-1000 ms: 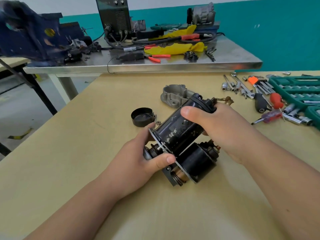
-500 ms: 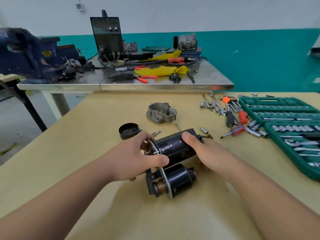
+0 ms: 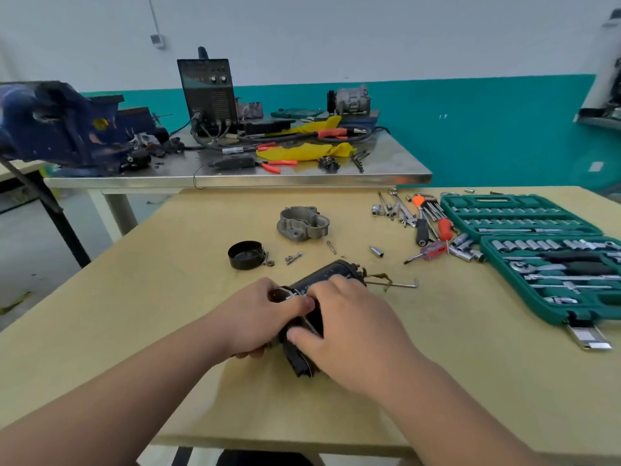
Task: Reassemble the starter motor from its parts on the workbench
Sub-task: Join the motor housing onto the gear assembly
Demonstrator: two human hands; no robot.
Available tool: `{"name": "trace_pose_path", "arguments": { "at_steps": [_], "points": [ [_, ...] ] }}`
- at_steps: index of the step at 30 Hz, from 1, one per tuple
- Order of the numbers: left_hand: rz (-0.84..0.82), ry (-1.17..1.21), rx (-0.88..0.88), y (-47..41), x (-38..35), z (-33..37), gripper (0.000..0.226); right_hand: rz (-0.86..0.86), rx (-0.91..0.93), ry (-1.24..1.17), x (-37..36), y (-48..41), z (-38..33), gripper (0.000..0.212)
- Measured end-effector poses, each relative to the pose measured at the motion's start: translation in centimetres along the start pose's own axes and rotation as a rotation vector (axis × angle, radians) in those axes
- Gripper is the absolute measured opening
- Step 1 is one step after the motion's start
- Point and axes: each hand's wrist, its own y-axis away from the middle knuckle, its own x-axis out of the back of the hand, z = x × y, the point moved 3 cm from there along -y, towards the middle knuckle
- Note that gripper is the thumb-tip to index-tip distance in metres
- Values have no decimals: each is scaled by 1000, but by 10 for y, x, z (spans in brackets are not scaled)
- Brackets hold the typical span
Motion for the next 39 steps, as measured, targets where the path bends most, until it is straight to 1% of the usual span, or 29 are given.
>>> {"name": "trace_pose_path", "arguments": {
  "at_steps": [3, 6, 8, 10, 13, 15, 18, 20, 23, 25, 27, 29, 31, 33, 35, 37, 39],
  "points": [
    [-29, 37, -40, 3, 1, -2, 58, 50, -35, -114, -7, -7, -1, 37],
    [-115, 83, -75, 6, 3, -3, 52, 96, -41, -242, -12, -8, -1, 26],
    [-152, 175, -37, 8, 5, -4, 46, 110, -65, -286, -13, -9, 0, 21],
    [-158, 255, 2, 10, 8, -9, 38, 117, -90, -322, -14, -9, 1, 18],
    [-161, 294, -14, 10, 6, -15, 23, 137, -114, -393, -15, -9, 2, 14],
    [-150, 307, -33, 6, 6, -17, 22, 142, -115, -405, -15, -10, 1, 13],
    [-86, 223, -97, -3, 16, -21, 25, 137, -94, -399, -14, -11, 1, 11],
    [-51, 153, -180, -7, 19, -24, 29, 118, -64, -398, -13, -11, 4, 10],
    [53, 159, -333, -7, 15, -27, 37, 92, -31, -416, -9, -11, 12, 11],
    [145, 195, -456, -5, 9, -27, 31, 83, -12, -438, -5, -10, 17, 12],
    [228, 177, -541, -4, 4, -27, 19, 71, 5, -446, -3, -10, 22, 13],
    [291, 139, -580, -3, 0, -27, 22, 71, -2, -452, -2, -9, 25, 13],
    [319, 118, -609, -3, -2, -26, 20, 79, -27, -430, -1, -8, 26, 13],
    [327, 114, -626, -3, -4, -24, 15, 80, -42, -347, 0, -9, 25, 10],
    [330, 123, -634, -2, -6, -22, 19, 79, -29, -265, 3, -10, 23, 9],
    [334, 136, -631, -2, -8, -22, 26, 60, -31, -282, 5, -10, 24, 11],
    [326, 167, -606, 0, -10, -21, 27, 45, -38, -330, 4, -9, 25, 12]
  ]
}}
